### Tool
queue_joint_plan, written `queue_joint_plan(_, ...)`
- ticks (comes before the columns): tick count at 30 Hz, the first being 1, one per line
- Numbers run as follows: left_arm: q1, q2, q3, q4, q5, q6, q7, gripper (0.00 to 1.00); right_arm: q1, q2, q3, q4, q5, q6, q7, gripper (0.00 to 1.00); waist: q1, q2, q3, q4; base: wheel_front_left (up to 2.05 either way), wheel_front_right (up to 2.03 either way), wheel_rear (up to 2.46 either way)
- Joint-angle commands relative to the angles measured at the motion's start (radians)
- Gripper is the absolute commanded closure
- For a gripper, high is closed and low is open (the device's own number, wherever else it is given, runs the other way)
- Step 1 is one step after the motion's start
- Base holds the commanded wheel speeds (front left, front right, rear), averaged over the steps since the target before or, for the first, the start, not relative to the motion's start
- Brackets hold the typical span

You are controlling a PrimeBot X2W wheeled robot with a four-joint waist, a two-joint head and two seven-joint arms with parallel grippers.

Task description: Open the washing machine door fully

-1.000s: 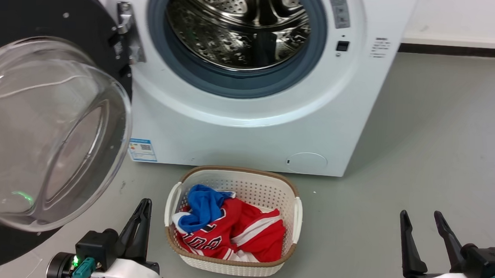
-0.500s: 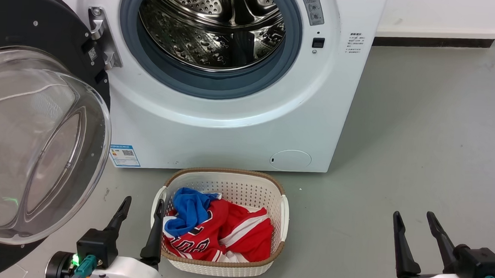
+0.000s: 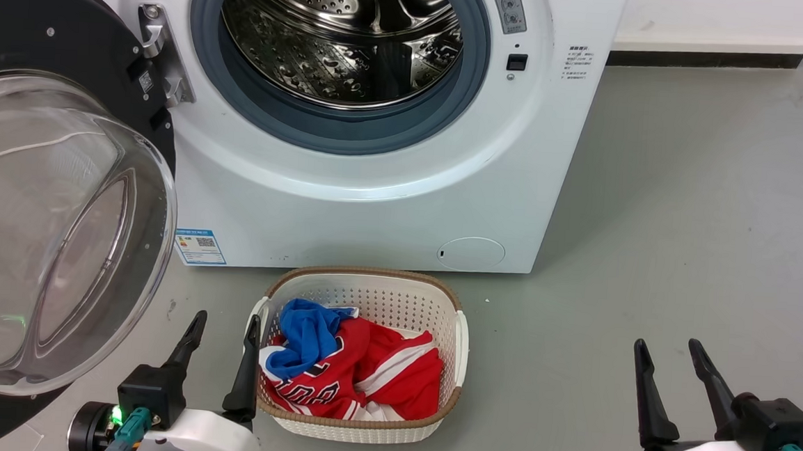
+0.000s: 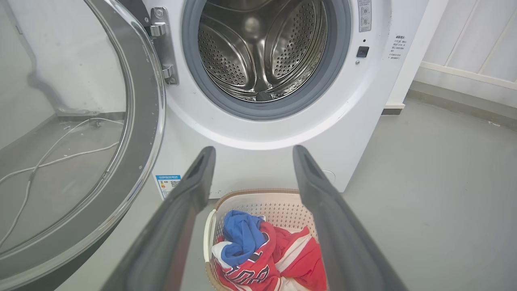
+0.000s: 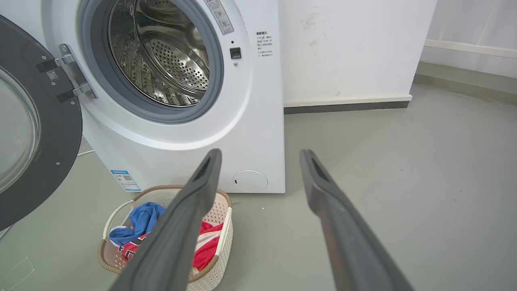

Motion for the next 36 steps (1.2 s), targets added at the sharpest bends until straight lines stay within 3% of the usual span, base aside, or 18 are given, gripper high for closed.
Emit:
queue_joint_plan(1,-0.010,0.004,0.001,-0.003,0.001,0.002,-0.007,0.00,-0.013,0.002,0.001,0.004,-0.001,0.000,-0.005,0.00,0.0000,-0.0001,0.000,-0.001,0.00,0.00,0.00)
queue_joint_plan(11,-0.012,-0.001,0.003,-0.009,0.004,0.001,-0.006,0.00,-0.013,0.002,-0.001,0.007,0.007,0.000,-0.007,0.00,0.0000,-0.0001,0.006,-0.003,0.00,0.00,0.00)
queue_joint_plan(12,0.000,-0.002,0.002,-0.007,0.000,0.000,-0.001,1.00,-0.001,0.000,-0.001,0.006,0.004,0.000,-0.004,1.00,0.0000,-0.0001,0.006,-0.003,0.00,0.00,0.00)
queue_joint_plan(16,0.013,-0.016,0.002,0.019,-0.017,-0.003,0.007,1.00,0.015,0.000,0.003,0.031,0.021,0.000,-0.003,1.00,0.0000,-0.0001,0.006,-0.003,0.00,0.00,0.00)
queue_joint_plan(36,-0.011,-0.057,0.088,0.026,-0.347,-0.056,0.101,1.00,-0.037,-0.020,0.000,0.072,0.422,0.000,0.040,1.00,0.0000,-0.0001,-0.001,0.004,0.00,0.00,0.00)
